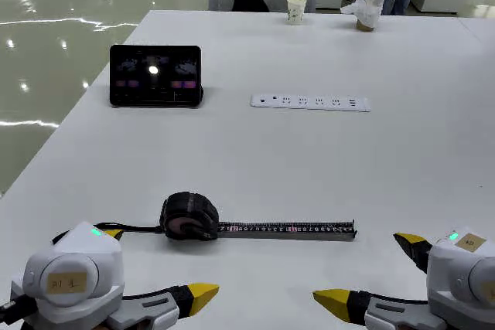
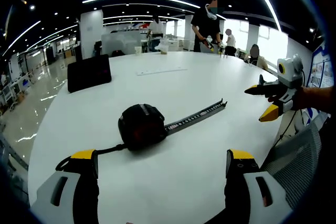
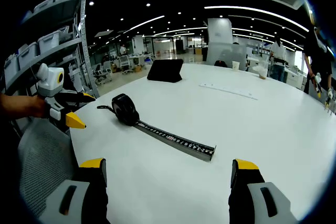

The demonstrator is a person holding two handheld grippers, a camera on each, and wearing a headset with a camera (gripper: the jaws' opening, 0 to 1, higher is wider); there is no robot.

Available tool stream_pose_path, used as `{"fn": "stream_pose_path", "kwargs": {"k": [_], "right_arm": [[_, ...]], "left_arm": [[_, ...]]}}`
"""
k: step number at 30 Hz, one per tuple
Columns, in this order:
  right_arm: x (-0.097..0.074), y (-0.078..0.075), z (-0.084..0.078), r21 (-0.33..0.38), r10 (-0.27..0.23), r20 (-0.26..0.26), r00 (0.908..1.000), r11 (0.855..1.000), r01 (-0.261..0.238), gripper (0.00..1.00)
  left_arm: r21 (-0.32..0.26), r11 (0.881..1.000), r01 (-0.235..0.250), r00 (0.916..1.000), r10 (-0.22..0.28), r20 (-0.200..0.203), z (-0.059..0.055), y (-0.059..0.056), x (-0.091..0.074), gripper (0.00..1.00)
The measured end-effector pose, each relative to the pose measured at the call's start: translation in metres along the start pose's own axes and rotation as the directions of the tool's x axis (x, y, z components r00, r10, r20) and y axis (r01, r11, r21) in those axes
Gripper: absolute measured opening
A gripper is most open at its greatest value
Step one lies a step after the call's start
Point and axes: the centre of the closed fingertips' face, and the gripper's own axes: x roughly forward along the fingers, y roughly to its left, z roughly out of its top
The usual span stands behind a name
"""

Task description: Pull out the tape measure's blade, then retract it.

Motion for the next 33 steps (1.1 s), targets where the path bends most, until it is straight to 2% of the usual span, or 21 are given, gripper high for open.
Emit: {"fn": "stream_pose_path", "kwargs": {"k": [4, 12, 19, 25, 33], "right_arm": [[-0.002, 0.002, 0.003, 0.008, -0.015, 0.011, 0.9998, 1.0, 0.015, 0.99], [-0.005, 0.008, 0.007, 0.04, -0.021, 0.027, 0.9994, 0.999, 0.02, 0.99], [-0.008, 0.01, 0.008, 0.044, -0.025, 0.025, 0.9994, 0.999, 0.024, 0.99], [-0.009, 0.012, 0.009, 0.042, -0.024, 0.021, 0.9995, 0.999, 0.023, 0.99], [-0.011, 0.015, 0.005, 0.038, -0.022, 0.008, 0.9997, 0.999, 0.022, 0.99]], "left_arm": [[-0.027, 0.999, -0.024, 0.9997, 0.024, 0.005, 0.001, -0.002, -0.001, 0.99], [-0.035, 0.998, -0.048, 0.9988, 0.048, 0.0, 0.003, -0.009, -0.003, 0.99], [-0.048, 0.997, -0.056, 0.9984, 0.056, -0.002, 0.007, -0.018, -0.003, 0.99], [-0.058, 0.995, -0.081, 0.9967, 0.082, 0.005, 0.011, -0.018, -0.005, 0.99], [-0.067, 0.994, -0.085, 0.9964, 0.085, -0.008, 0.009, -0.022, -0.005, 0.99]]}}
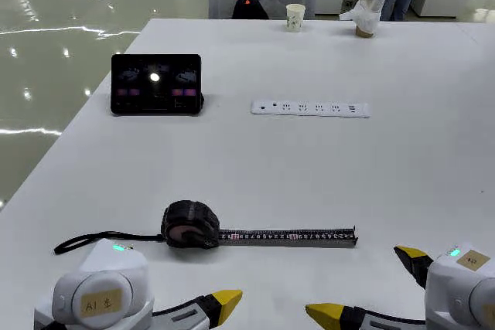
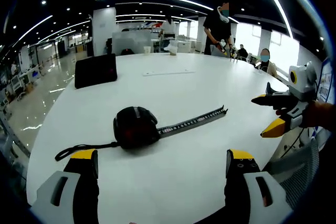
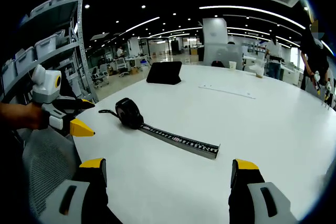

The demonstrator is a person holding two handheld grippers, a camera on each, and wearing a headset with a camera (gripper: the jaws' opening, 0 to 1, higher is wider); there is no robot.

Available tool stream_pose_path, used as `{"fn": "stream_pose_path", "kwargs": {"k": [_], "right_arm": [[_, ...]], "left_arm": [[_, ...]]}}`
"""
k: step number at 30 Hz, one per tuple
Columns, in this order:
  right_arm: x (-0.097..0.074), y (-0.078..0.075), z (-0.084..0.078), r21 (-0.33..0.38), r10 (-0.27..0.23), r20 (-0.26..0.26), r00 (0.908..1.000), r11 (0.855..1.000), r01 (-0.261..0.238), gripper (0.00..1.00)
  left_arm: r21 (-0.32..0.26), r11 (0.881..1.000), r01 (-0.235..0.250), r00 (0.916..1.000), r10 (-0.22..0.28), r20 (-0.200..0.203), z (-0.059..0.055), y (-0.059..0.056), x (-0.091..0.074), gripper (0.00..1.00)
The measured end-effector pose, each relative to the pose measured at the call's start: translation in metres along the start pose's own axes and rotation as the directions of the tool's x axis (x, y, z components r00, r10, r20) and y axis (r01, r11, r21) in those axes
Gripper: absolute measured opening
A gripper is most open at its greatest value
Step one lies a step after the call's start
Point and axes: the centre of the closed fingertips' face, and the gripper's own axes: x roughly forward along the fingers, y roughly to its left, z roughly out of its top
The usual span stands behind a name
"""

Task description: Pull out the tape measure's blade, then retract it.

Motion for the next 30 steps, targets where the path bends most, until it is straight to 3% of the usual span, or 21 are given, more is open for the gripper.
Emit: {"fn": "stream_pose_path", "kwargs": {"k": [15, 30], "right_arm": [[-0.001, -0.004, -0.003, -0.01, 0.001, -0.008, 1.0, 1.0, -0.001, 0.99], [0.003, -0.007, -0.007, -0.093, 0.062, -0.012, 0.998, 0.994, -0.063, 0.96]], "left_arm": [[-0.018, 0.999, -0.028, 0.9996, 0.028, 0.0, -0.003, 0.003, 0.001, 0.99], [-0.035, 0.999, -0.033, 0.9994, 0.033, -0.006, -0.003, 0.001, 0.011, 0.98]]}}
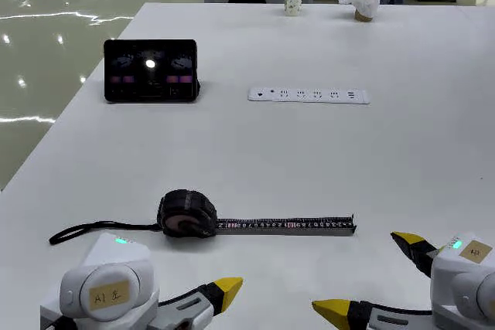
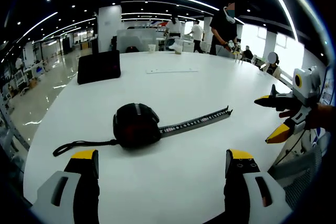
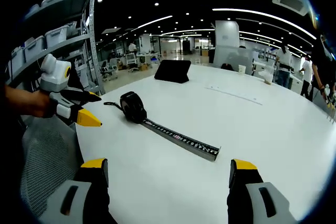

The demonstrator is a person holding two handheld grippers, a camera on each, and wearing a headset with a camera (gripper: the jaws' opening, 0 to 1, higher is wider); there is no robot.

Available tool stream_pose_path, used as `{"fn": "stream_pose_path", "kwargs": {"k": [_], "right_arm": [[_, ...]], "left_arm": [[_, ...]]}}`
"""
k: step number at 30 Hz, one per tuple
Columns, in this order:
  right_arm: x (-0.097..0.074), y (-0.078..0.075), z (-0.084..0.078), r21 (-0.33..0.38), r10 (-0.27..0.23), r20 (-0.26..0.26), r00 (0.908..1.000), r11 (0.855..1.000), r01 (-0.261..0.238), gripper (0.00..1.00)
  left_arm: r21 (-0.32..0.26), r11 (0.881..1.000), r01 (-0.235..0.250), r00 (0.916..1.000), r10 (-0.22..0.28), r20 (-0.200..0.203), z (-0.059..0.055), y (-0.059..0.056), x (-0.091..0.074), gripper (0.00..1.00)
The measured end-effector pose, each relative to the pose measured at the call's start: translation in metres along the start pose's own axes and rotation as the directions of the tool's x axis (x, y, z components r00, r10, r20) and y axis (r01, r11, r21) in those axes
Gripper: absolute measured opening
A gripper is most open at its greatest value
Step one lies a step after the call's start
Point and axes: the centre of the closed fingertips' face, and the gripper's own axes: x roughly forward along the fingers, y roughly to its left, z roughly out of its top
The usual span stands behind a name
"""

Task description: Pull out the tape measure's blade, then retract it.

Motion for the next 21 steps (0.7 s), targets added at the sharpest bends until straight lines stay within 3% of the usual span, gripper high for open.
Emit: {"fn": "stream_pose_path", "kwargs": {"k": [21], "right_arm": [[0.011, -0.012, -0.012, -0.087, 0.12, -0.055, 0.9913, 0.988, -0.124, 0.86]], "left_arm": [[-0.024, 0.999, -0.024, 0.9997, 0.024, -0.009, 0.006, 0.004, 0.021, 0.96]]}}
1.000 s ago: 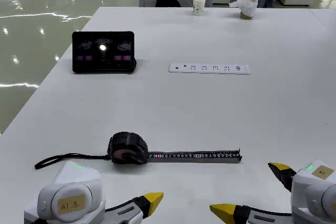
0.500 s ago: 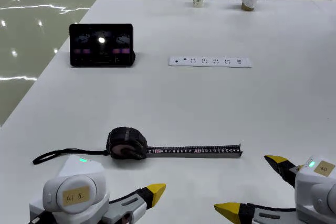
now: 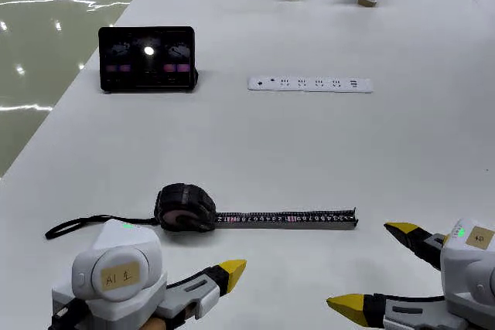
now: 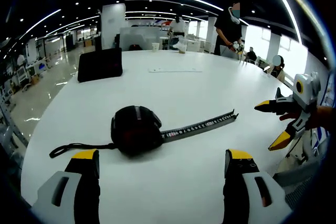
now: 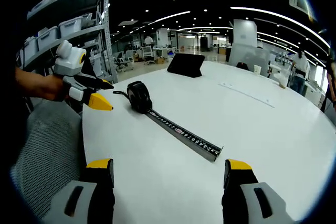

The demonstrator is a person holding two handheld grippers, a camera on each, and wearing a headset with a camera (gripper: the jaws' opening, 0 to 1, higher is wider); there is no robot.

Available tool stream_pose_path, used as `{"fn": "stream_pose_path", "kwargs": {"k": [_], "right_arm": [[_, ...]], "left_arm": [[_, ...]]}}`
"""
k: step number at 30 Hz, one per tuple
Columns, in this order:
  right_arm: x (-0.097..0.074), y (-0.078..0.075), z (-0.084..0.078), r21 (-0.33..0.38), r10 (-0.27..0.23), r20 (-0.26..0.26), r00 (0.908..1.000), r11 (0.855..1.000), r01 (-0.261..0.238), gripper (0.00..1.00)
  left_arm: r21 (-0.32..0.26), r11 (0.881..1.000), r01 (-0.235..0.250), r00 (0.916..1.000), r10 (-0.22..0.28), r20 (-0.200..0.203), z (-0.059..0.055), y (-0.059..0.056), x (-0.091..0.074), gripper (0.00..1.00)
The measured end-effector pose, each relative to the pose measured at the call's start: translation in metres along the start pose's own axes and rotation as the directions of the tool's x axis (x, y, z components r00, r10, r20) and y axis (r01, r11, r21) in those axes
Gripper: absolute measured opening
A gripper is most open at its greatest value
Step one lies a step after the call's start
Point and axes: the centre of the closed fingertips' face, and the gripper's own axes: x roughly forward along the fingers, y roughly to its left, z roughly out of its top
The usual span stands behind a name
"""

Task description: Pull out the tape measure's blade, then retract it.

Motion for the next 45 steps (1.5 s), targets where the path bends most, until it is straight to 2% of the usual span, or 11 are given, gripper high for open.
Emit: {"fn": "stream_pose_path", "kwargs": {"k": [17, 29, 38, 45], "right_arm": [[0.01, -0.021, -0.008, -0.078, 0.047, -0.043, 0.9979, 0.996, -0.05, 0.74], [0.023, -0.034, -0.01, -0.142, 0.084, -0.08, 0.9933, 0.985, -0.094, 0.63], [0.031, -0.051, -0.009, -0.189, 0.076, -0.094, 0.9926, 0.978, -0.093, 0.52], [0.037, -0.063, -0.011, -0.221, 0.084, -0.113, 0.9901, 0.969, -0.108, 0.46]], "left_arm": [[-0.025, 0.999, -0.024, 0.9997, 0.024, -0.003, 0.008, 0.005, 0.024, 0.9], [-0.056, 0.997, -0.05, 0.9987, 0.05, -0.009, 0.01, 0.016, 0.038, 0.82], [-0.078, 0.994, -0.078, 0.9968, 0.076, -0.024, 0.01, 0.029, 0.046, 0.73], [-0.098, 0.991, -0.094, 0.9954, 0.091, -0.029, 0.011, 0.035, 0.05, 0.7]]}}
